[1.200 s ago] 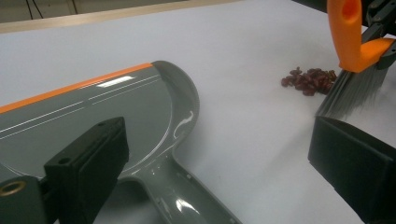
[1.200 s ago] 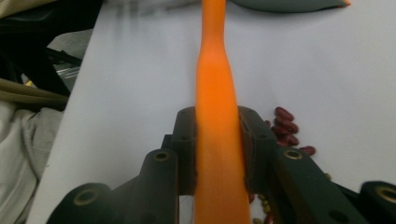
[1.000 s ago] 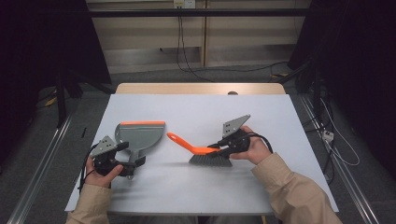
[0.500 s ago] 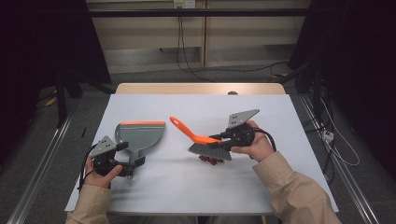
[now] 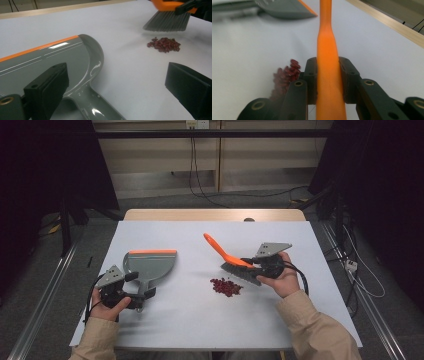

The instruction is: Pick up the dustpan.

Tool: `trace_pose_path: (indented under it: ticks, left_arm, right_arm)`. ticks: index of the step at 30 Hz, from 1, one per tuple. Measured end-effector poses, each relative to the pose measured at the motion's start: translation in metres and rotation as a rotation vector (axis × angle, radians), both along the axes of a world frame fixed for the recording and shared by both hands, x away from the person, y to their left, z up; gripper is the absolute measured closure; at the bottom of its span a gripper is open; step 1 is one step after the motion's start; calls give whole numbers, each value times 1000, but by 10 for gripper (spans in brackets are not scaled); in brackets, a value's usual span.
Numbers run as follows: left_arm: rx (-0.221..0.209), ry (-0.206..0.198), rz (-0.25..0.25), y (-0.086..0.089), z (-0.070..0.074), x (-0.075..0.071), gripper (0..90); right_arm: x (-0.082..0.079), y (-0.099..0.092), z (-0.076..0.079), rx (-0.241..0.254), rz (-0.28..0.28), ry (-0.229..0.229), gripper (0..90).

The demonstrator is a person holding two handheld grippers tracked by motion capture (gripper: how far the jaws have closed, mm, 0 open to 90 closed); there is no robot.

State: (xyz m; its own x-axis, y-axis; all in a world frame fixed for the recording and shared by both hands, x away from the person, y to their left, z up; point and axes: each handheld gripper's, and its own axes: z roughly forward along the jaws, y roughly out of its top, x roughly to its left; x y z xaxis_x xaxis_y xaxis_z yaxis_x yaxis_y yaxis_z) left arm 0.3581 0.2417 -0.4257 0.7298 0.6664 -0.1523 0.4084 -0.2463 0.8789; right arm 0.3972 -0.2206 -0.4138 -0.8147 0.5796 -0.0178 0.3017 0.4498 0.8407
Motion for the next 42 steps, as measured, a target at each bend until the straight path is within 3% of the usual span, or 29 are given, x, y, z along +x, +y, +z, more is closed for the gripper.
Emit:
trace_pose_path:
  ticks: [4, 6, 9, 11, 14, 17, 23, 29, 32, 35, 42]
  left_arm:
    - [1, 0, -2, 0, 0, 0, 50]
    - [-1, 2, 3, 1, 0, 0, 50]
    - [2, 3, 10, 2, 0, 0, 50]
    - [6, 1, 11, 2, 0, -1, 50]
    - [11, 1, 12, 2, 1, -2, 50]
    - [12, -2, 11, 2, 1, -3, 50]
    - [15, -1, 9, 1, 1, -3, 50]
    - [16, 1, 2, -1, 1, -3, 50]
    - [17, 1, 0, -2, 0, -3, 50]
    - [19, -2, -6, -3, 1, -3, 50]
    - [18, -2, -6, -3, 2, -4, 50]
  right_arm:
    - [7, 8, -11, -43, 26, 9, 713]
    - [6, 13, -13, -15, 56, 17, 714]
    - [2, 16, -11, -34, 91, 10, 714]
    - [-1, 17, -10, -21, 120, 19, 713]
    - [-4, 20, -8, -39, 123, 3, 713]
    - [-5, 18, -5, 11, 96, -4, 713]
    - [-16, 8, 0, 50, -85, -14, 713]
    - [-44, 9, -8, 29, -378, -46, 713]
    - [-56, 16, -17, 24, -489, -50, 712]
    - [-59, 25, -20, 24, -520, -66, 713]
    - [-56, 47, -24, 82, -570, -61, 711]
